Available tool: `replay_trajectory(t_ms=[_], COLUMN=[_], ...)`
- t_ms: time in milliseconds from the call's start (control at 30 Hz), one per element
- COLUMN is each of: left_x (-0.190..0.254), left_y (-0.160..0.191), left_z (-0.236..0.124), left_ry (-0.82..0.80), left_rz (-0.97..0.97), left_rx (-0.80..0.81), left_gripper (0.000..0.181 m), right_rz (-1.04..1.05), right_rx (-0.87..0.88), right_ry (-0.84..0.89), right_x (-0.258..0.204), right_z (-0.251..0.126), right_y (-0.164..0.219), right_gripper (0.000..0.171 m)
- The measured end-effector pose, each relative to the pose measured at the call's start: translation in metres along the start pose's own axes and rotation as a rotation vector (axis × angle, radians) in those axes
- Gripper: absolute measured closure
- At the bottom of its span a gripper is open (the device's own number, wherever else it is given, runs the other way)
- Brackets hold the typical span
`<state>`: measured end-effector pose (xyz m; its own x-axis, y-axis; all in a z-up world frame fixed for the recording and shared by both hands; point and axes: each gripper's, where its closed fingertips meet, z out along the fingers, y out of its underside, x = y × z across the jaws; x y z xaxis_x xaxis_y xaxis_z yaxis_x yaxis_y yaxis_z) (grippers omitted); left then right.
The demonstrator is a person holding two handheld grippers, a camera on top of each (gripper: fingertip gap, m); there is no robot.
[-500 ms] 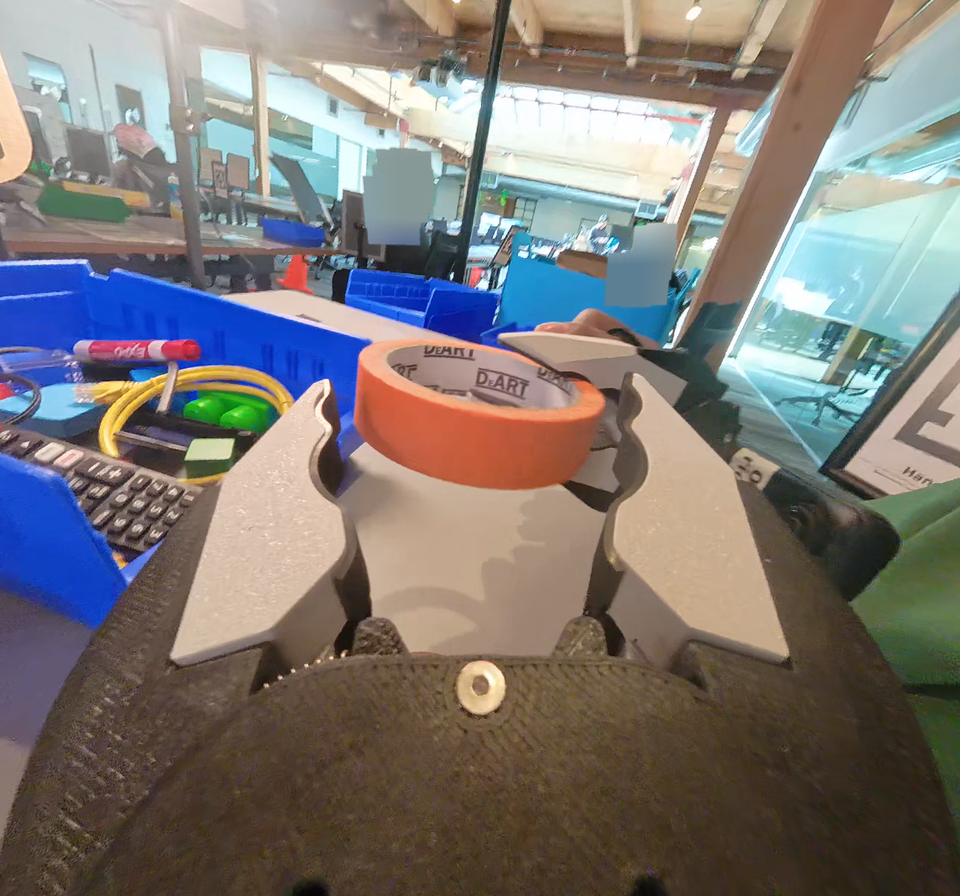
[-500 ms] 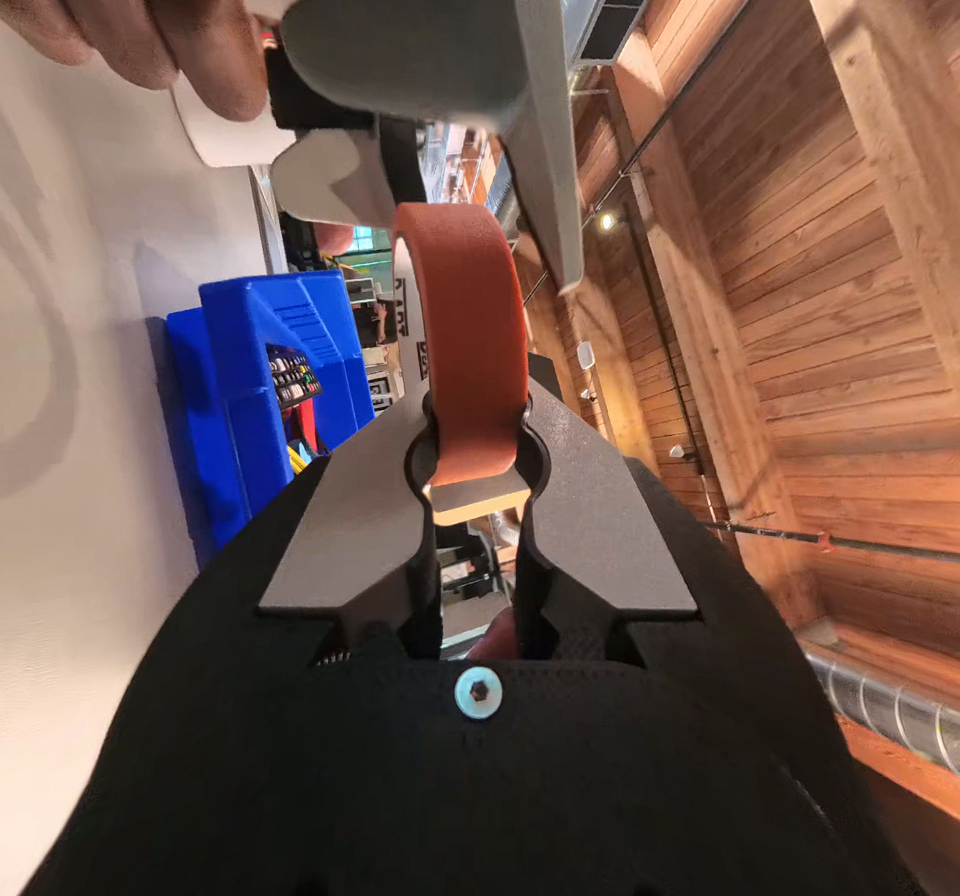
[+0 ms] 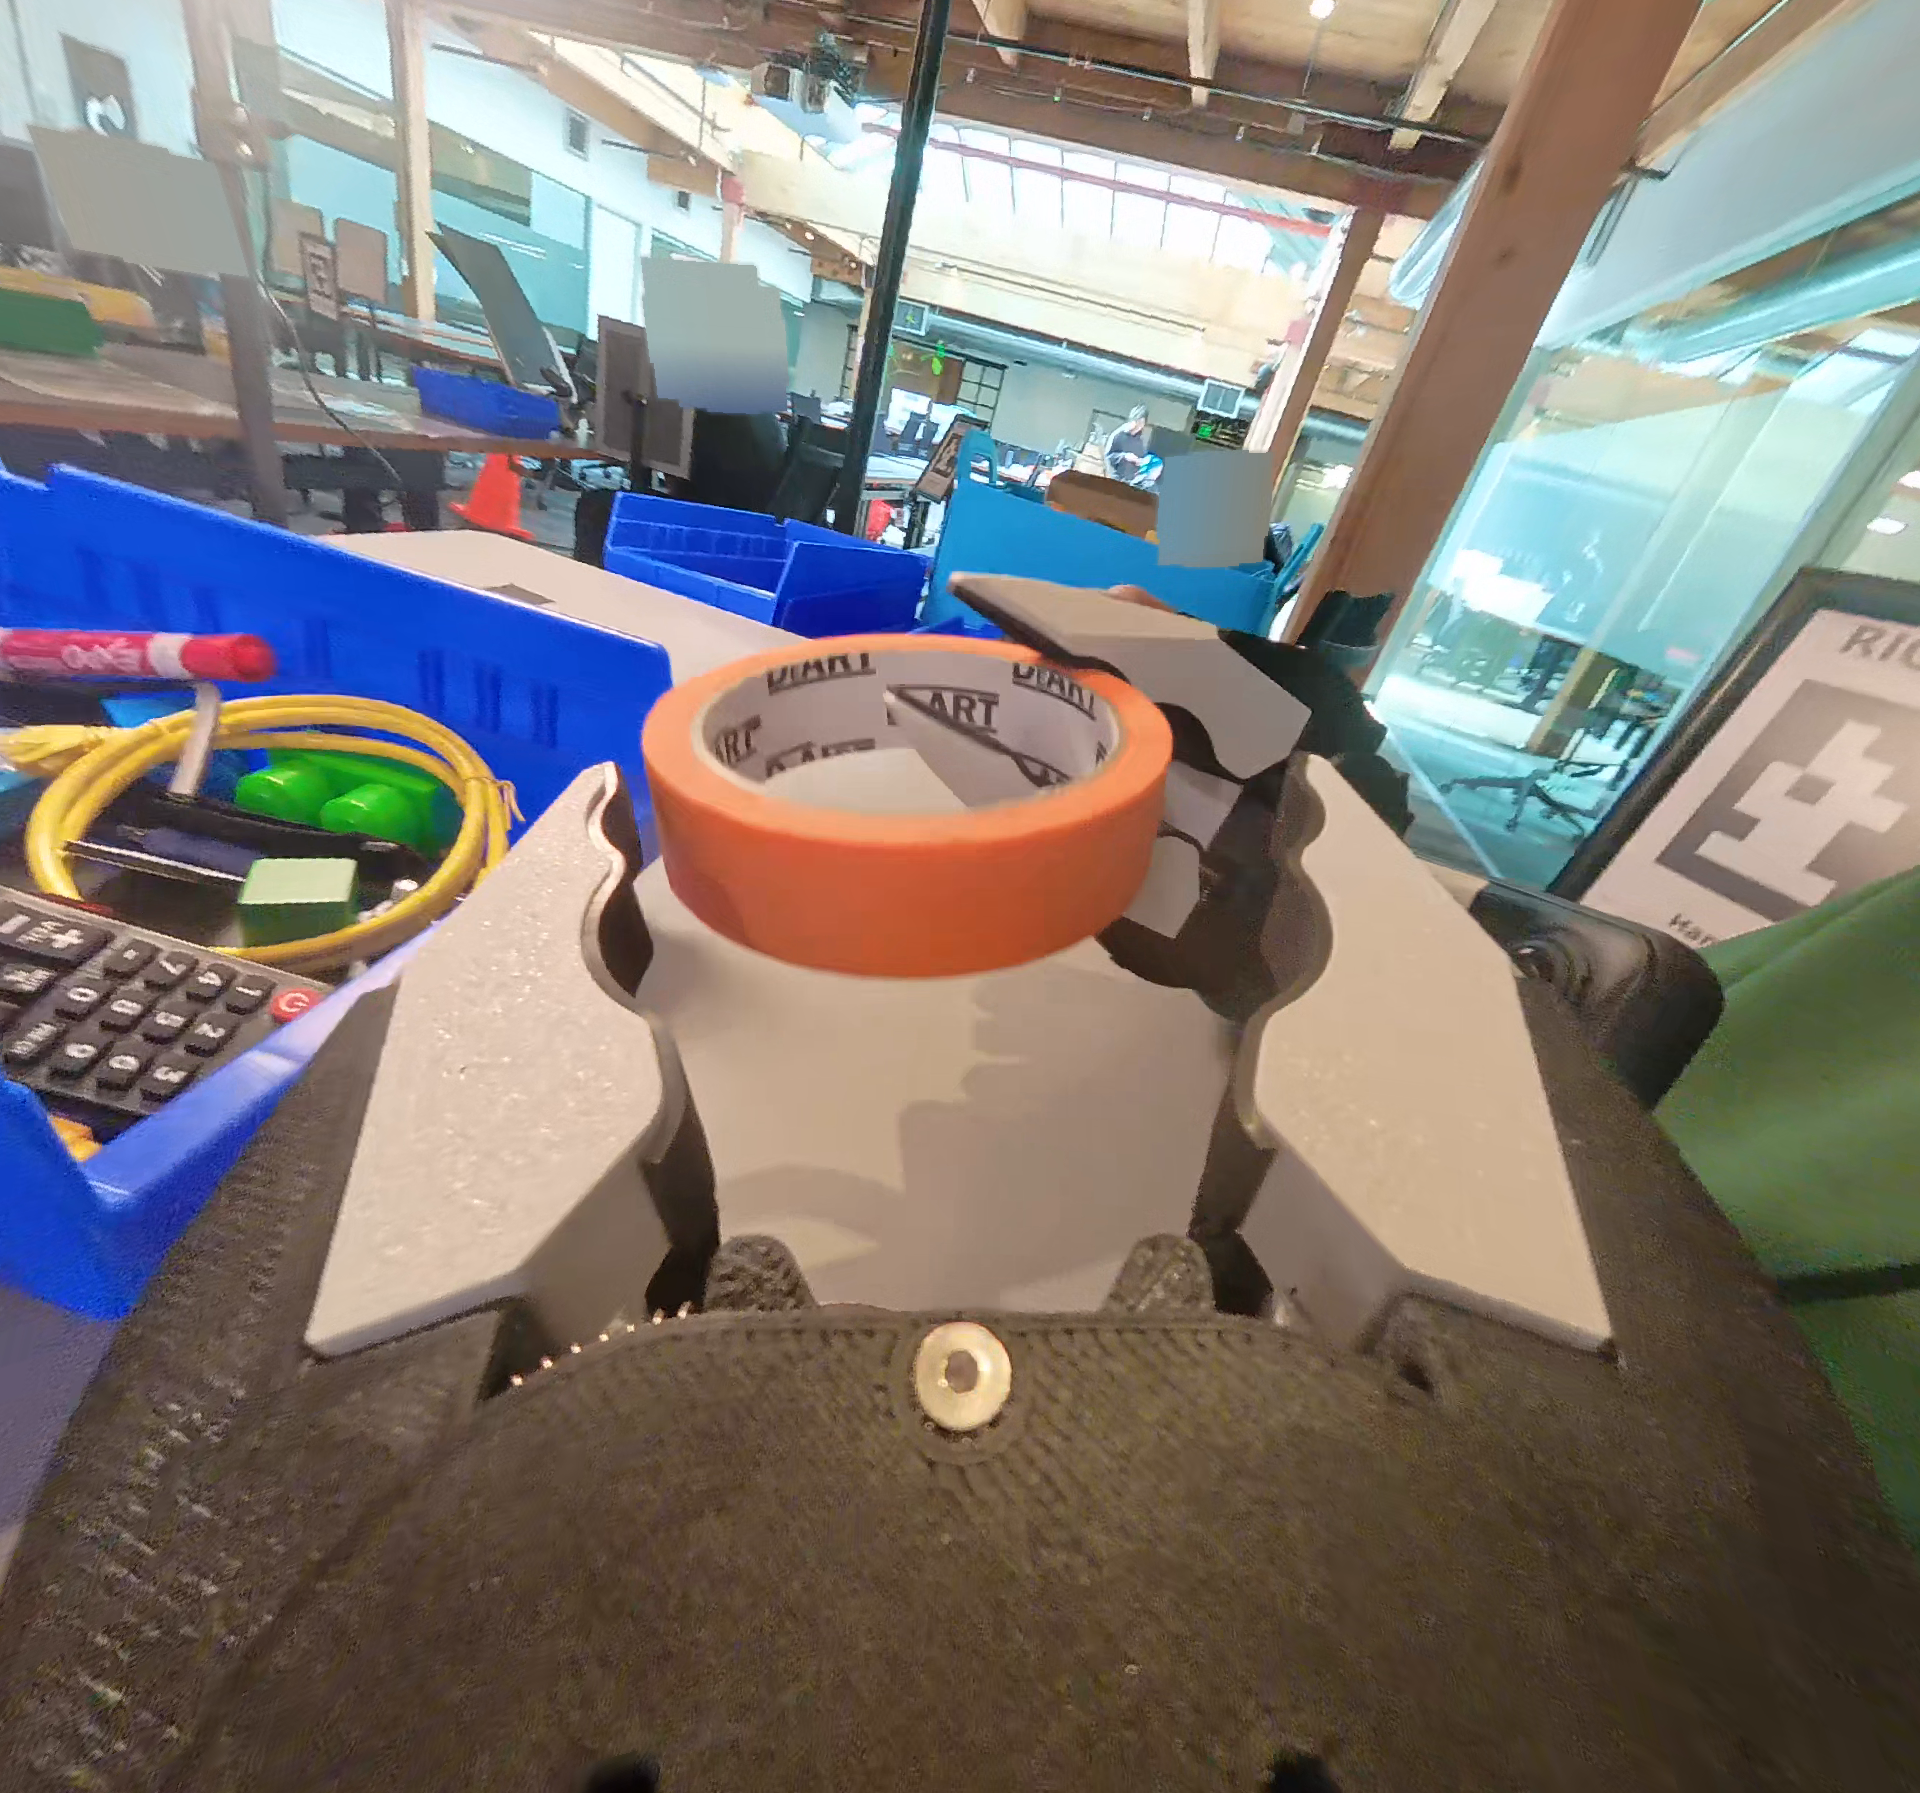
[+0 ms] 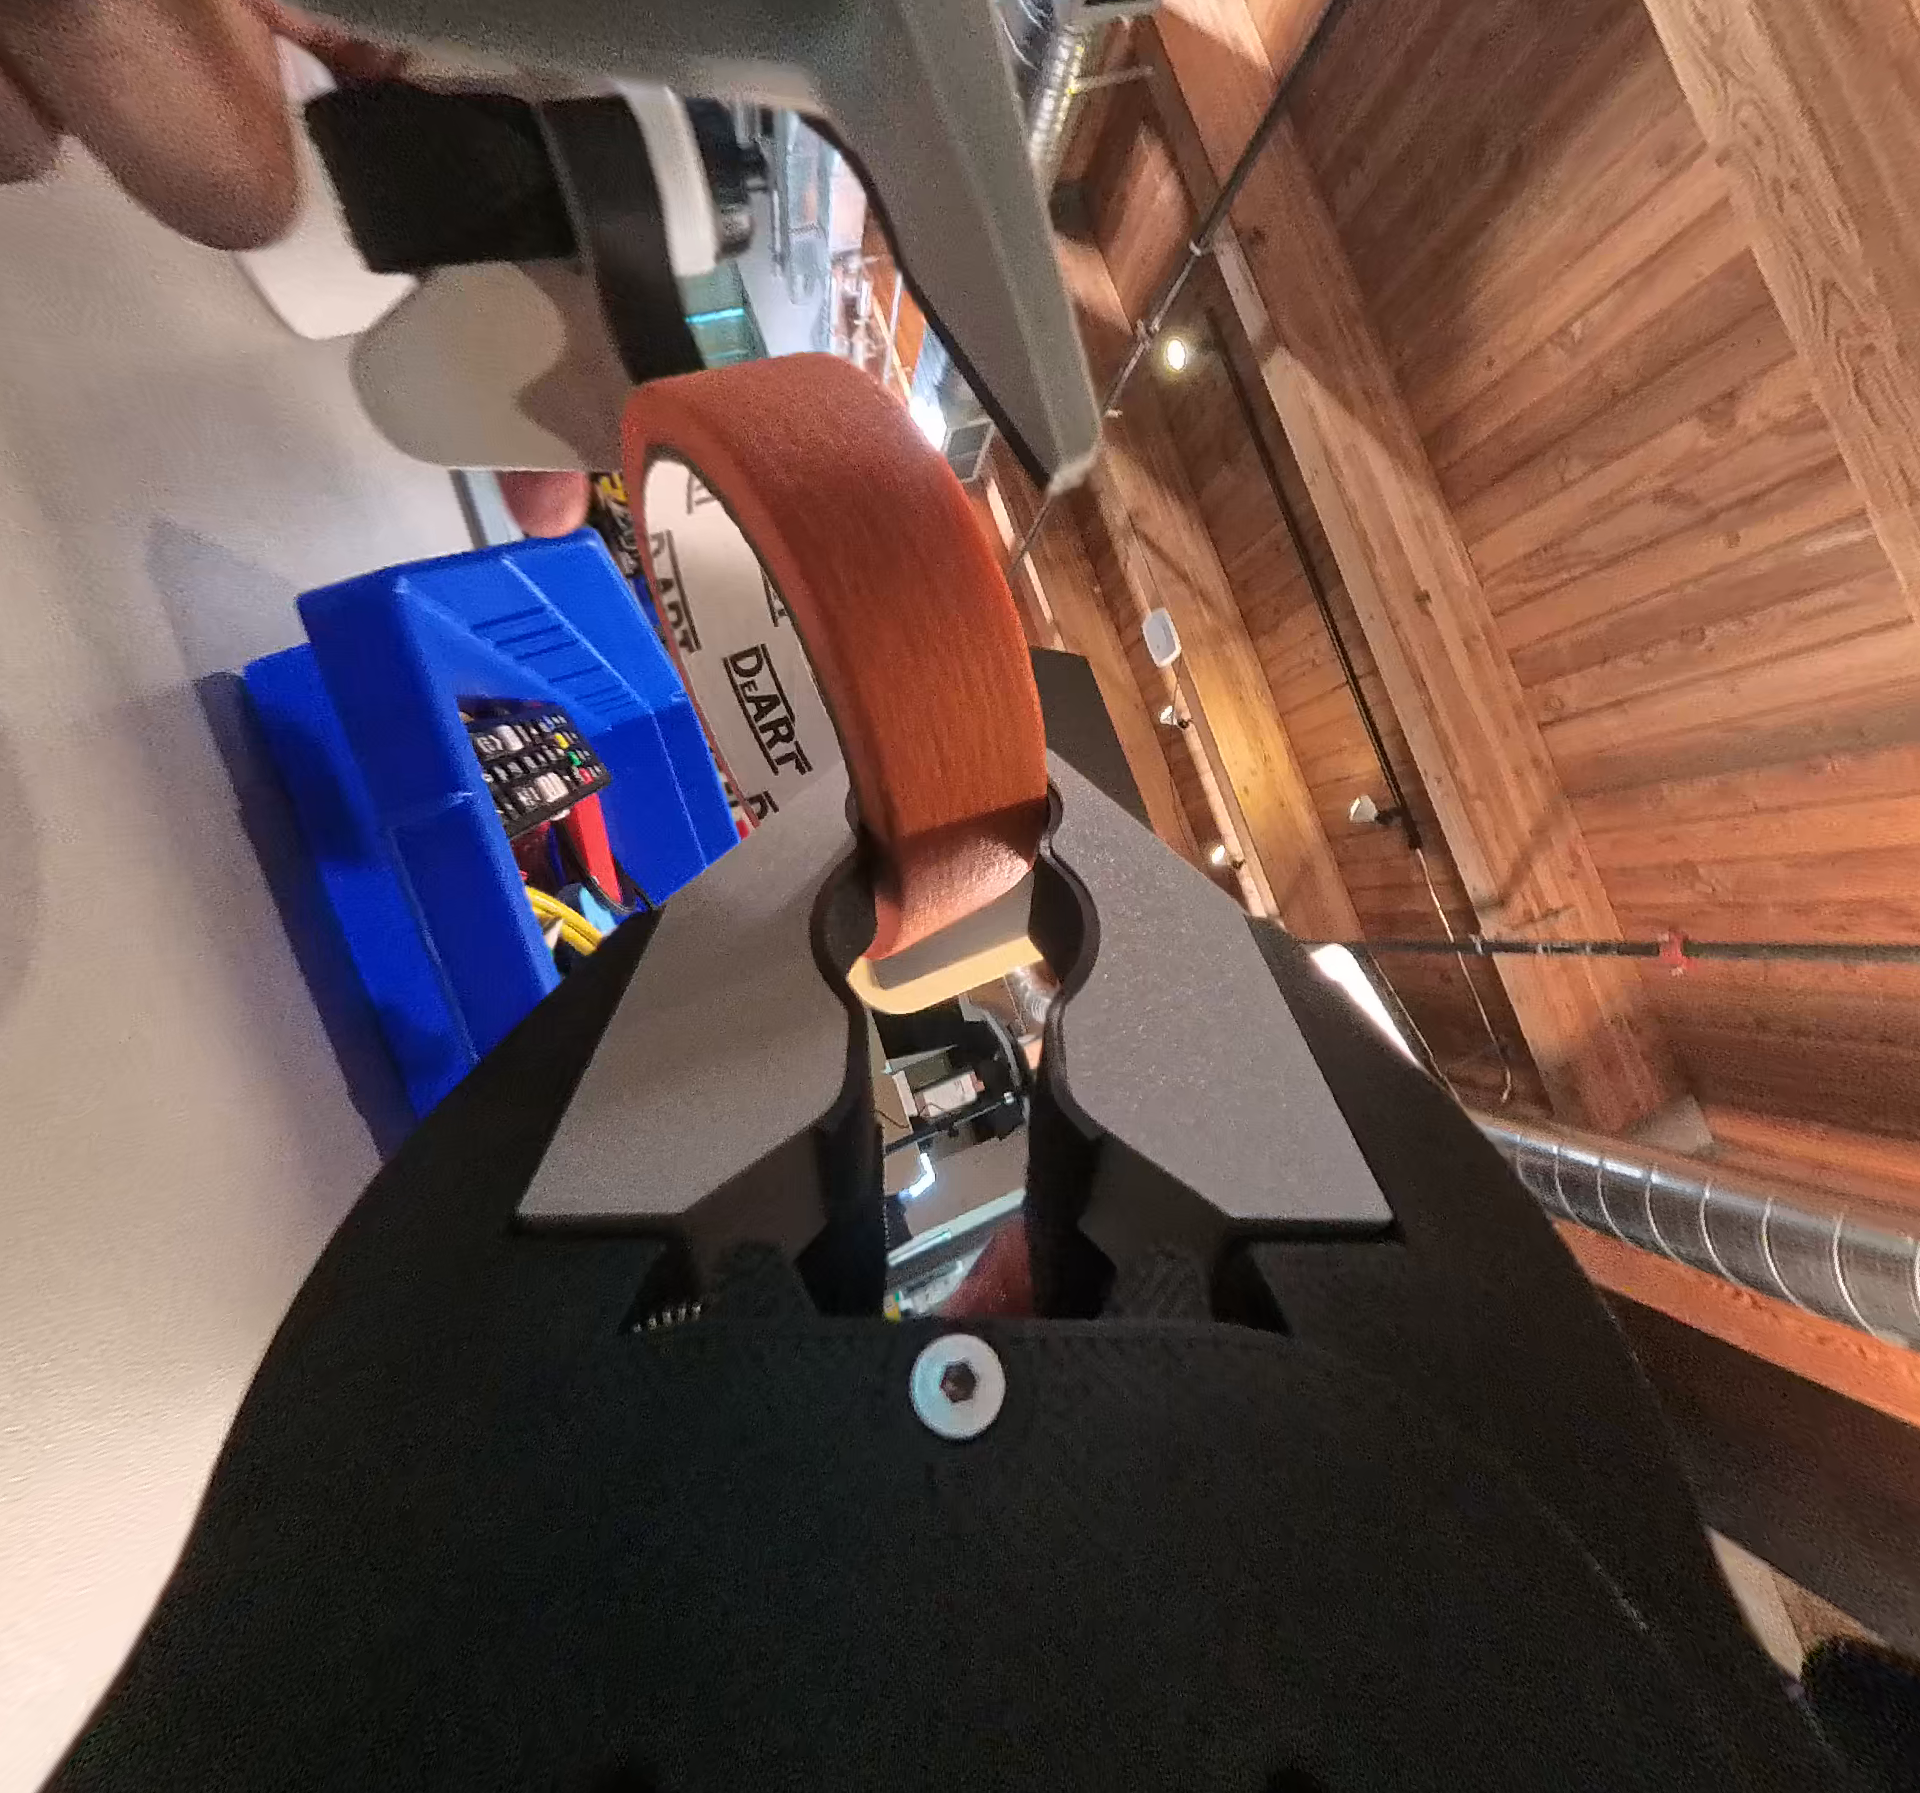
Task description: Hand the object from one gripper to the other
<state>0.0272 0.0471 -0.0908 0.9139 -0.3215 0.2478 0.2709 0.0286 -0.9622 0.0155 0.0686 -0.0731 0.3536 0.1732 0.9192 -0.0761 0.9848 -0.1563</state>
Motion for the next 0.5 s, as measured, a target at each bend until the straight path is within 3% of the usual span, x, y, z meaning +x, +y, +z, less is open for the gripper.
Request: replay_trajectory(t_ms=[333, 500], left_x=[-0.003, -0.006], left_y=[0.023, 0.021], left_z=[0.018, 0.017], left_ry=[-0.07, -0.071], left_rz=[0.031, -0.019], left_rx=[-0.097, -0.088], left_gripper=[0.06, 0.062], right_rz=[0.044, 0.128], right_rx=[0.128, 0.108], right_ry=[-0.013, -0.046], right_x=[-0.005, -0.008], right_z=[-0.007, -0.005], right_y=[-0.027, -0.025], right_gripper=[0.148, 0.141])
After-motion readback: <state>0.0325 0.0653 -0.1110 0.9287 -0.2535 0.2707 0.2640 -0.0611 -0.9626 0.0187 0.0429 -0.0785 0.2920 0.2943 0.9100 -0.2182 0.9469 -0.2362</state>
